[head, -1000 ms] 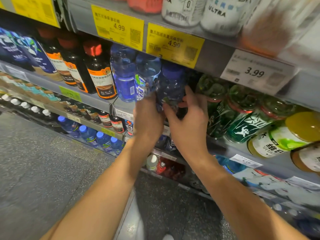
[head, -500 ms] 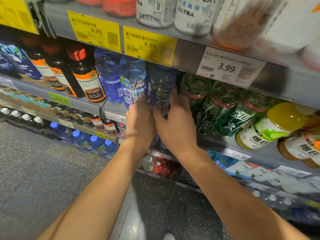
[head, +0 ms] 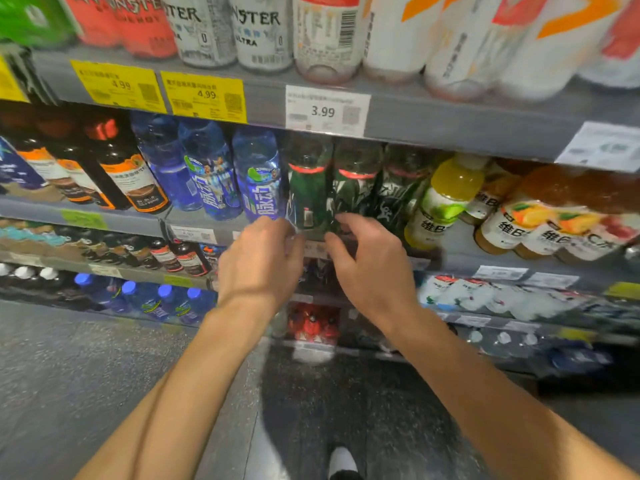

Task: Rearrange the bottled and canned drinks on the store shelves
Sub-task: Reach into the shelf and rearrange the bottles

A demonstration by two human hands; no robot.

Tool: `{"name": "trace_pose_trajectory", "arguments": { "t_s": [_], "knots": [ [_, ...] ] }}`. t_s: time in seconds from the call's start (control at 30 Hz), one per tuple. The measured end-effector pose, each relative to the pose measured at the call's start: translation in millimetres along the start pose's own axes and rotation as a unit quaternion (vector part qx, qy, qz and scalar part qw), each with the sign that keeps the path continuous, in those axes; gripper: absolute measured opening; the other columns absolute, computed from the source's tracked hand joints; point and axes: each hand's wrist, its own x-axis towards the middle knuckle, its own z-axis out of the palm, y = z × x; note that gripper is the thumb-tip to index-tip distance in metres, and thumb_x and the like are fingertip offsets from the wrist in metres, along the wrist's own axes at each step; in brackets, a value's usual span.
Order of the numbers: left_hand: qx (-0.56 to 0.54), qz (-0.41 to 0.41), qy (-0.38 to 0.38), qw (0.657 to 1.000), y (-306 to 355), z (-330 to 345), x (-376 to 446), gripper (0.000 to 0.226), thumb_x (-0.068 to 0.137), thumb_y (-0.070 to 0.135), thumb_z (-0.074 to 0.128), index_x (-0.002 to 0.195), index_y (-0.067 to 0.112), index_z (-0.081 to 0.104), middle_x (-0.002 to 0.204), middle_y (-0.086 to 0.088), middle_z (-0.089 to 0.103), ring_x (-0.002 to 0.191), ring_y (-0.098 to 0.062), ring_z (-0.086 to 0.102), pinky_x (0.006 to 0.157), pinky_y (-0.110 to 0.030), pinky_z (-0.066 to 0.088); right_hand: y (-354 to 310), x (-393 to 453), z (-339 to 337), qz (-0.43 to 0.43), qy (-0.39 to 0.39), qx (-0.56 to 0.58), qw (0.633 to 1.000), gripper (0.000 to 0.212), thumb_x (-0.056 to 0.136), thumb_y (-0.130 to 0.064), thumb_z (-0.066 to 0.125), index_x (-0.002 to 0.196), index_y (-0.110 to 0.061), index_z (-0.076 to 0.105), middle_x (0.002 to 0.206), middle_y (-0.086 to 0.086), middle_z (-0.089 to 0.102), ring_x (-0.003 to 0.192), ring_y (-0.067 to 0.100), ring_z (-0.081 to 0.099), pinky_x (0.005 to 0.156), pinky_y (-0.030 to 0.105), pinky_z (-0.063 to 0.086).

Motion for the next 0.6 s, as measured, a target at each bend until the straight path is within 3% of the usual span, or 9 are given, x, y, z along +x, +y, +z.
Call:
{"name": "trace_pose_trajectory", "arguments": {
  "t_s": [0.23, 0.4, 0.5, 0.6],
  "knots": [
    [-0.007, 0.139, 0.031, 0.99, 43.6, 10.2, -50.6, 0.035, 0.098, 0.046, 0.051, 0.107, 0.016, 0.068, 0.115, 0.0, 0.066, 0.105, -0.029, 0.062, 0.08, -0.043, 0.054, 28.6, -52.9, -57.9, 0.016, 0.017, -0.071, 0.997, 0.044, 0.1, -0.039, 0.056, 0.14, -0.019, 0.058, 0.132, 0.0, 0.065, 0.123, 0.019, 0.055, 0.099, 0.033, 0.046],
    [0.012, 0.192, 0.02, 0.981, 75.9, 23.0, -76.3, 0.046, 0.094, 0.047, 0.057, 0.12, 0.01, 0.066, 0.135, -0.008, 0.062, 0.122, -0.031, 0.059, 0.096, -0.046, 0.053, 54.4, -79.7, -98.3, 0.044, 0.024, -0.103, 0.993, 0.049, 0.101, -0.041, 0.054, 0.146, -0.02, 0.052, 0.143, 0.001, 0.059, 0.134, 0.02, 0.05, 0.112, 0.038, 0.039],
    [0.034, 0.203, -0.015, 0.979, 100.6, 28.7, -92.8, 0.06, 0.093, 0.055, 0.045, 0.135, 0.014, 0.057, 0.153, -0.006, 0.046, 0.139, -0.027, 0.044, 0.111, -0.046, 0.042, 74.6, -91.5, -118.3, 0.049, 0.023, -0.118, 0.992, 0.05, 0.101, -0.043, 0.052, 0.146, -0.02, 0.051, 0.143, 0.0, 0.058, 0.135, 0.02, 0.049, 0.112, 0.04, 0.039],
    [0.064, 0.198, -0.06, 0.976, 126.9, 38.6, -109.3, 0.068, 0.097, 0.061, 0.037, 0.154, 0.025, 0.034, 0.168, 0.005, 0.01, 0.154, -0.019, 0.013, 0.125, -0.043, 0.017, 97.4, -101.7, -140.0, 0.058, 0.012, -0.14, 0.988, 0.055, 0.101, -0.049, 0.046, 0.149, -0.022, 0.047, 0.147, -0.001, 0.055, 0.137, 0.02, 0.046, 0.114, 0.041, 0.036]
  ]
}}
